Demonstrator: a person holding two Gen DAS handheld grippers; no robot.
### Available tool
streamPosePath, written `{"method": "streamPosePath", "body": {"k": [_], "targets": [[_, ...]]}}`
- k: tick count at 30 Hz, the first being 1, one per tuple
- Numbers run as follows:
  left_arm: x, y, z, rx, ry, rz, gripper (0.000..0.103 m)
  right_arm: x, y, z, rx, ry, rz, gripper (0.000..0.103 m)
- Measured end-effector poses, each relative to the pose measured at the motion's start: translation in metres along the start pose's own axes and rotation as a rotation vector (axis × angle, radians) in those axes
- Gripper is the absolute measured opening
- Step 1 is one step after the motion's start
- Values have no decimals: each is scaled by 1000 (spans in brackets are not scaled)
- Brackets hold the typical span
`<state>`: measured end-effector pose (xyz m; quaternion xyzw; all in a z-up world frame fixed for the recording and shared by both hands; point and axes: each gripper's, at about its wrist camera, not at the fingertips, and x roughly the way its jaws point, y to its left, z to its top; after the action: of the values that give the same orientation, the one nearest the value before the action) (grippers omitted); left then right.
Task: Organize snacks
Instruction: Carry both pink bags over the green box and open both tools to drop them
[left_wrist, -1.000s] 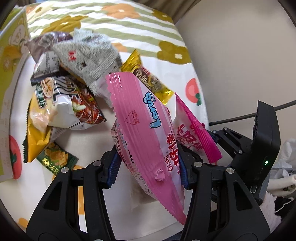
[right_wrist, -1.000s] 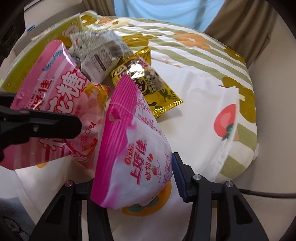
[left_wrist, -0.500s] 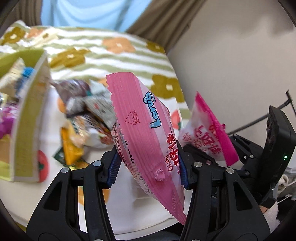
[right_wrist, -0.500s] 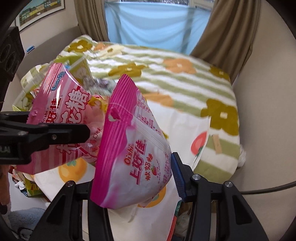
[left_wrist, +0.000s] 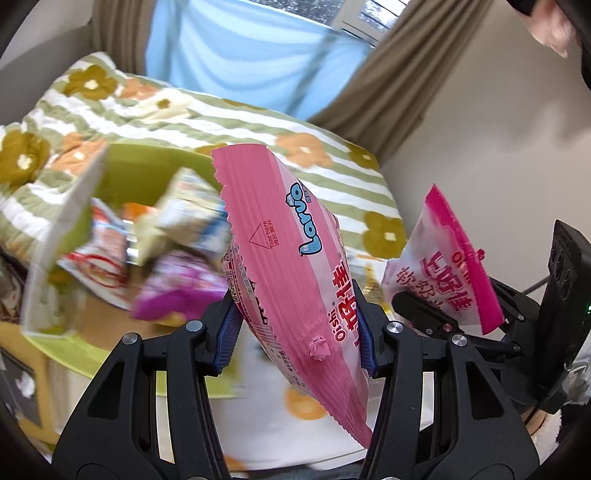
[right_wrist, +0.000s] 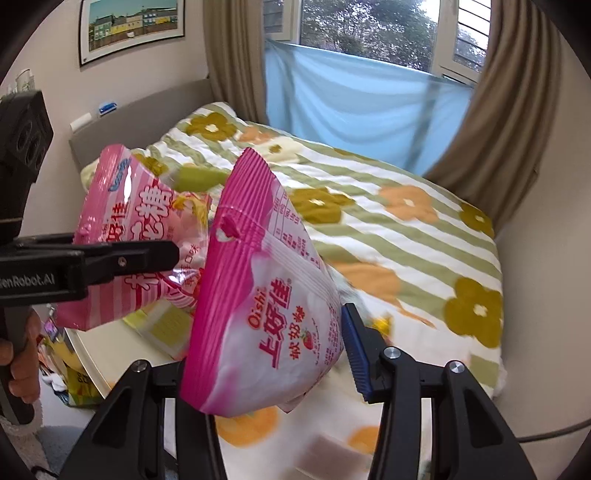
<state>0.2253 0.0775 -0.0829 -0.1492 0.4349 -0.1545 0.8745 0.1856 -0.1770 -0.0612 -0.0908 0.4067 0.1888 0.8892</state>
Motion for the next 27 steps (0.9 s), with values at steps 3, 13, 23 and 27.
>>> {"method": "streamPosePath", "body": {"k": [3,13,23,27], "targets": [[-8,48,13,-6,16,31,49,18,35,20,11,1,25,44],[11,164,13,0,210,50,49,84,120,50,99,73,67,44],[28,184,-1,41,259,70,101,111,149,38,205,166,18,44],[25,194,-3,2,263,78,101,113,150,37,206,161,15,44]]}}
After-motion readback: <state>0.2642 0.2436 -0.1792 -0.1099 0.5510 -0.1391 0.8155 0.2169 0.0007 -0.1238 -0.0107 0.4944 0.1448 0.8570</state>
